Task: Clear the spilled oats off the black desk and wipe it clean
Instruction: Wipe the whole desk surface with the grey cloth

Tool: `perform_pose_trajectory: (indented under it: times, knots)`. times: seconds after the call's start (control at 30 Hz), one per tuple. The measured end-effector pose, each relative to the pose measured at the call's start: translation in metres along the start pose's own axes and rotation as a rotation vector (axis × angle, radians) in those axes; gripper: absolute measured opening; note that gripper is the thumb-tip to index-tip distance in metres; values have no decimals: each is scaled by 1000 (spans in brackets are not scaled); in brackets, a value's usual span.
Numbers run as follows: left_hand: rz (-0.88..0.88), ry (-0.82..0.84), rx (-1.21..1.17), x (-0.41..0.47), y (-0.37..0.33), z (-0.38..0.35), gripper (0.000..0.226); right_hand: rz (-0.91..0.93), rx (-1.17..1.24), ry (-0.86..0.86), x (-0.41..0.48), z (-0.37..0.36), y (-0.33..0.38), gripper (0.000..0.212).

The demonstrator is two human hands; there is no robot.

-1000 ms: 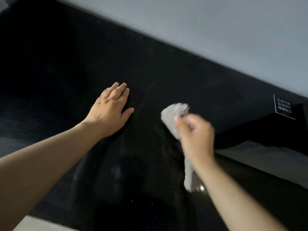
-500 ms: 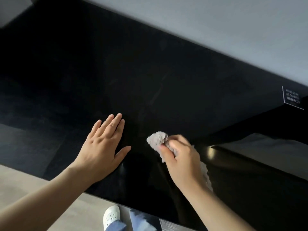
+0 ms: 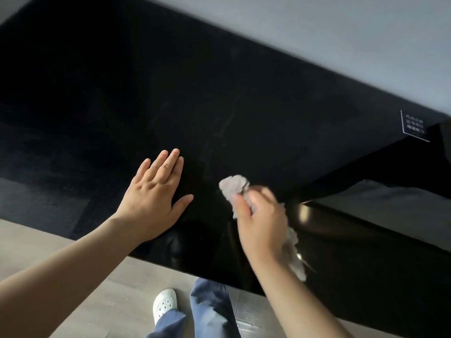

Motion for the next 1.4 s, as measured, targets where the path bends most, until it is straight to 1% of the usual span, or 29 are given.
perform_pose_trajectory:
  times: [0.07,0.13,0.2,0.27,0.33,0.4,0.47,0.5,0.57,0.6,0.67,0.73,0.8,0.87,0.93,0.97,1.03,1.13,1.2,1.3,1.4]
  knots:
    - [-2,6,8,1,0,0,88,58,94,129,-31,-12,11,34]
    - [-3,11,23,-2,-1,1,88,41,210,208,-47,-11,13,33]
    - [6,2,34,-2,0,5,88,20,242,133,-37,14,8,35]
    - [6,-12,42,1,0,9,87,-14,217,8,-11,47,-3,42]
    - [3,-14,45,3,0,11,87,-68,179,-58,16,63,-21,48]
    - [2,-7,42,2,0,9,83,-137,111,-73,28,57,-36,50]
    - [11,11,47,1,0,6,80,-181,31,-91,18,39,-38,49]
    - [12,14,50,0,1,5,80,-182,1,-106,7,30,-34,46]
    - [13,16,53,0,1,4,80,-129,-4,-113,-26,13,-18,39]
    - [14,22,54,1,1,3,80,-86,7,-95,-45,4,-9,35]
    - [22,42,60,-1,0,-1,80,-41,42,1,-82,-14,6,31]
    - [25,66,70,-4,-2,-3,80,-47,150,102,-104,-22,13,28]
    - [25,62,65,-7,-3,-1,80,-65,285,127,-104,-8,13,25]
    - [17,34,50,-7,-3,5,80,-78,333,36,-88,21,8,34]
    - [14,20,61,-4,-2,8,80,-145,324,-85,-68,43,-9,43]
    - [18,20,72,-3,0,9,80,-182,301,-131,-58,46,-17,45]
    - [22,29,80,-2,2,6,79,-230,220,-163,-46,40,-24,46]
    - [9,33,68,-2,-2,3,79,-182,87,-125,-54,19,-9,38]
    - [2,28,67,-1,-4,2,79,-113,79,-75,-76,1,8,34]
    - [-4,51,75,-3,-2,-2,81,-90,156,45,-114,-28,22,26]
    - [-32,47,75,-4,-1,-1,83,-97,313,131,-136,-36,29,23]
Point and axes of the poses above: each hand's wrist, its own x-axis towards the middle knuckle, its own z-axis out of the back of the hand, y = z × x, the point moved 9 cm from there along x, towards the middle knuckle, and after that the axes turned 12 degrees about y, right-handed, at the moved point
